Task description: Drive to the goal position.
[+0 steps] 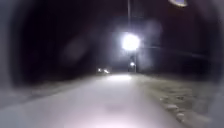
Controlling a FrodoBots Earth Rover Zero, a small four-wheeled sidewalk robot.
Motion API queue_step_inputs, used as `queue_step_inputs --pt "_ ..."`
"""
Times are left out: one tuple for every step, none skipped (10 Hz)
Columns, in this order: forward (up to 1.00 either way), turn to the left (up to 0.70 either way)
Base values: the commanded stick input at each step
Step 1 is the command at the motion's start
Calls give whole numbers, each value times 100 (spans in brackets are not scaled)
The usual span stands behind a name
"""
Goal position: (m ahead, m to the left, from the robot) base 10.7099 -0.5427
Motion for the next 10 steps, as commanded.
queue_step_inputs --pt "100 -3" --pt "100 0" --pt "100 0" --pt "100 0" --pt "100 0" --pt "100 0" --pt "100 0" --pt "100 -8" --pt "100 -38" --pt "100 -19"
